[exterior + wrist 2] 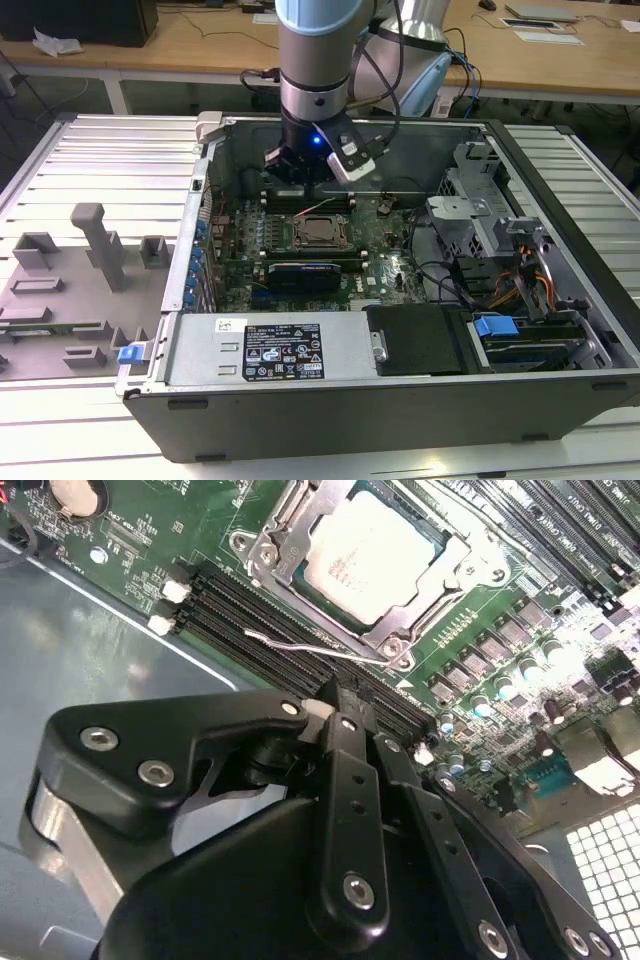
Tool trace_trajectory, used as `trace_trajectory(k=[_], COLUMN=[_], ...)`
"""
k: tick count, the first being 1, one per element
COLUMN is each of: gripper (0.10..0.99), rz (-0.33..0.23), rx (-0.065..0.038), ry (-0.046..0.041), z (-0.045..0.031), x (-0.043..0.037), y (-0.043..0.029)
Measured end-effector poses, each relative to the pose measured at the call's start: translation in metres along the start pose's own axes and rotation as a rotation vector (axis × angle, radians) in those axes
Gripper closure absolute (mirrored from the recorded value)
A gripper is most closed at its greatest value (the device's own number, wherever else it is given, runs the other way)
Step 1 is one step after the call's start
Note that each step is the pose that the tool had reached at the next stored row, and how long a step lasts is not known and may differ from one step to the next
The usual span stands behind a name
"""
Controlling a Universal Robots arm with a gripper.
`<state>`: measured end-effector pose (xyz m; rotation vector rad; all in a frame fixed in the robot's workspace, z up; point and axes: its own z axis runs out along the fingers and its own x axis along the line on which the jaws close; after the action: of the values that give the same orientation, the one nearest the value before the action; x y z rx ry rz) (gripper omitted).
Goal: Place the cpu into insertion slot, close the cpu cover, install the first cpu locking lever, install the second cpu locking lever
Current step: 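Install the first cpu locking lever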
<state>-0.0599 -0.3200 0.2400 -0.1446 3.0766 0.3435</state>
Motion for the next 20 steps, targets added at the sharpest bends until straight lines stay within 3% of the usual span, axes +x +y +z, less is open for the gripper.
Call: trace_trajectory(k=[3,5,6,7,8,12,20], gripper=[0.980,0.980,0.980,0.980,0.980,0.980,0.980], rz=[-0.004,-0.012,-0.015,-0.019,-0.025,0.002,0.056], rx=[0.002,0.005,0.006,0.007,0.010,0.014,0.021], ry=[-0.0187,-0.0542,-0.0652,-0.0816,-0.1093,-0.1205,-0.1321], z=[0.0024,0.0030,0.0031,0.0033,0.0038,0.0053,0.0140], x=[0.0004,0.0005,0.0005,0.0005,0.0006,0.0008,0.0010], y=[-0.0010,-0.0011,-0.0011,-0.0011,-0.0013,-0.0016,-0.0006])
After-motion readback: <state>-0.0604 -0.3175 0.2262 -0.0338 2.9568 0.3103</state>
